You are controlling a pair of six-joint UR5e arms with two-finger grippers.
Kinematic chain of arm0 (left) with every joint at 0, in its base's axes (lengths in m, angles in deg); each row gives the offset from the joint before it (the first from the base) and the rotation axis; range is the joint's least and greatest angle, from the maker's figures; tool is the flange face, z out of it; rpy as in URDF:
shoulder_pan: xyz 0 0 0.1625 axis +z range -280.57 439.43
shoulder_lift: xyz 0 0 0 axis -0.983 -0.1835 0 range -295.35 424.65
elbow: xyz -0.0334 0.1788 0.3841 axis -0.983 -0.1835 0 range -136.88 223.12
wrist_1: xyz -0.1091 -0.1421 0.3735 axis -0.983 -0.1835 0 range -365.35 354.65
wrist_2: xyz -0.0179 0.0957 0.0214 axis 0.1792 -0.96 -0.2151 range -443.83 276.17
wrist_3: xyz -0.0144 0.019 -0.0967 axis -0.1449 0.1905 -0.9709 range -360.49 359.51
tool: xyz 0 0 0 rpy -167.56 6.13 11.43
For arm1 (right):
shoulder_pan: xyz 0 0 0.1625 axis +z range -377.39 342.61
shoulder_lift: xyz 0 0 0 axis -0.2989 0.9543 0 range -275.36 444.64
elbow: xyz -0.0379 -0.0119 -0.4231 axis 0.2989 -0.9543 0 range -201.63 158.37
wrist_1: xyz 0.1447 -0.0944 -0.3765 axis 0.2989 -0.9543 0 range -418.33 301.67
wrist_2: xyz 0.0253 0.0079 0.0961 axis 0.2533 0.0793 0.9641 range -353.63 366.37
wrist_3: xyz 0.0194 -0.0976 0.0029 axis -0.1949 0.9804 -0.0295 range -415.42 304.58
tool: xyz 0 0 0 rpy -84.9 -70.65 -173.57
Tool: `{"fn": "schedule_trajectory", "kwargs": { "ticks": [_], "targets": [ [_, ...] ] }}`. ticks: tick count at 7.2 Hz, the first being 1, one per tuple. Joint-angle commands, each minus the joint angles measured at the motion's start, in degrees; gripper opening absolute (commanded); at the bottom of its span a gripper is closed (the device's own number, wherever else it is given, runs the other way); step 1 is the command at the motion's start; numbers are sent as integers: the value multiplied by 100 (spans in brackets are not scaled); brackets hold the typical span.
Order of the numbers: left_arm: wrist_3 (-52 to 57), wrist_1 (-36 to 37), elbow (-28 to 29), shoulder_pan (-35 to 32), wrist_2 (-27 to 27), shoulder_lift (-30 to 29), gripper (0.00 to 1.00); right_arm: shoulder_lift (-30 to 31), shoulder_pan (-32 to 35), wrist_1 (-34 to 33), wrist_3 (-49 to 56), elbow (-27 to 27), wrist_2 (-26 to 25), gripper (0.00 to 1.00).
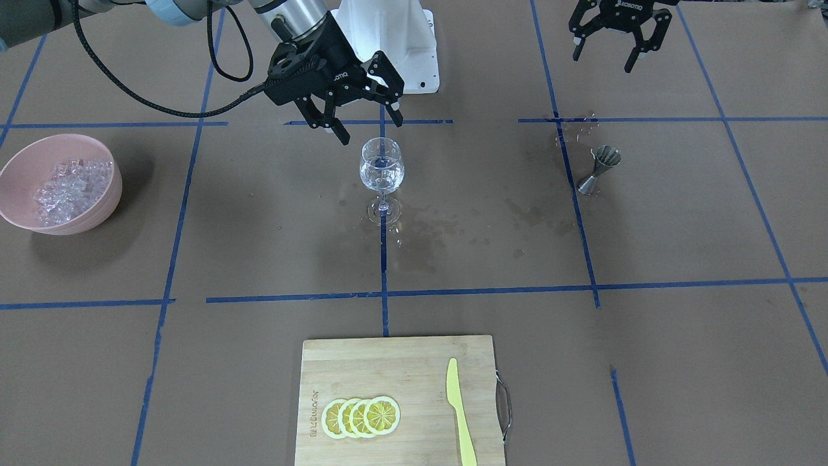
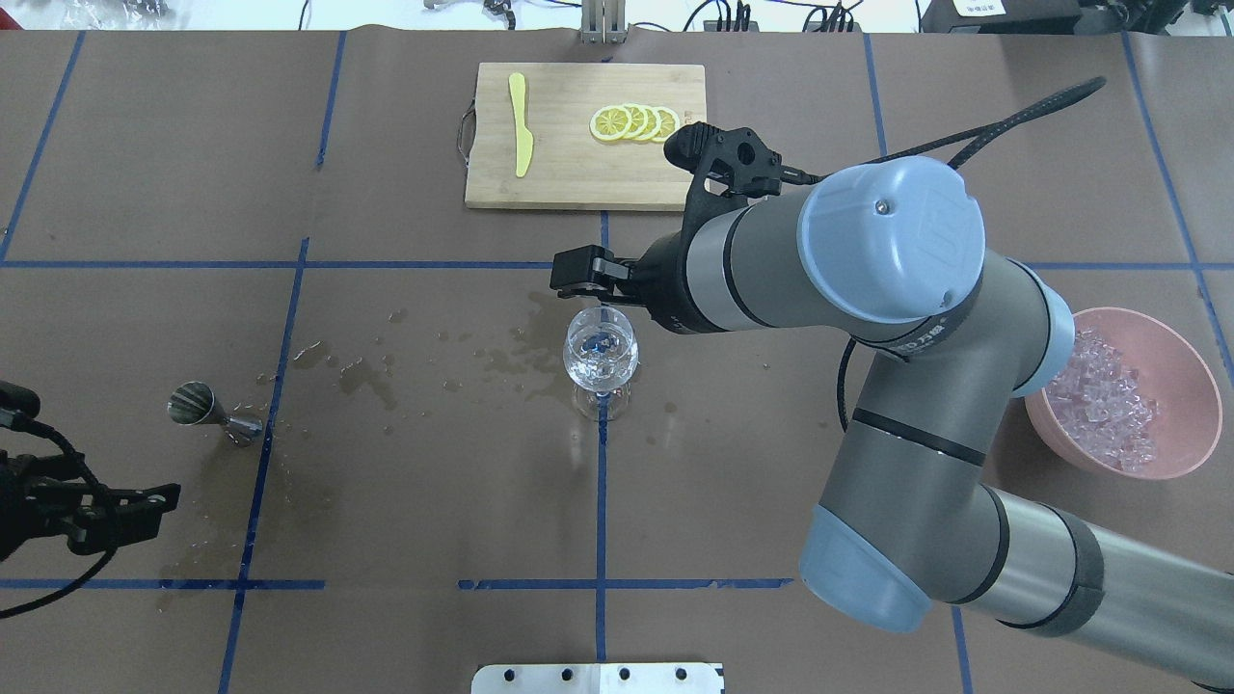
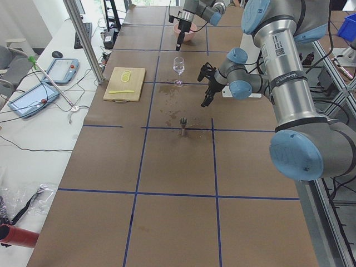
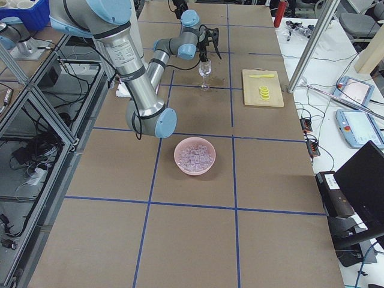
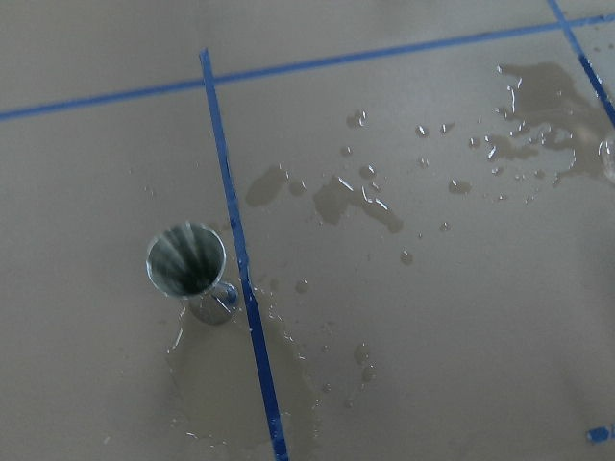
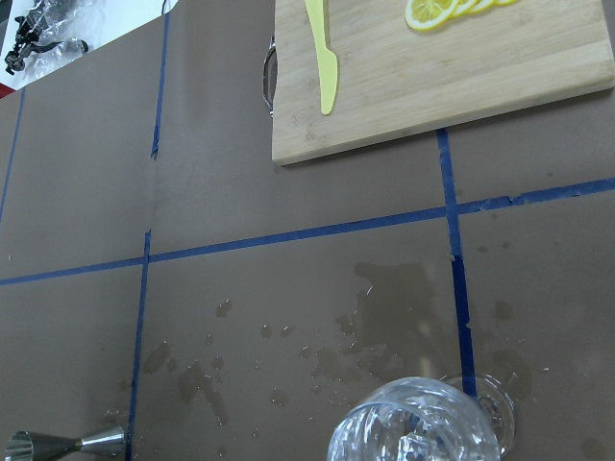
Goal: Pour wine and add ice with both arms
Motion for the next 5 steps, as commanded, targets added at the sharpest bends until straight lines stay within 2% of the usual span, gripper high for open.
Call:
{"fn": "schedule_trajectory", "kwargs": {
  "ticks": [1,2,4,5],
  "targets": [
    [1358,96,48,-1319,1027,-140,100,3,279,-188,47,91,292,100],
    [2026,367,118,-1926,1414,-297,100,11,542,-311,74,144,625,100],
    [3161,1463,381,-2701,1646,-955,100,38,1043,-994,597,328,1127,100],
    [3672,1851,818,-3410,2212,-1471,100,81,1237,-1415,923,459,1234,100]
  ]
}}
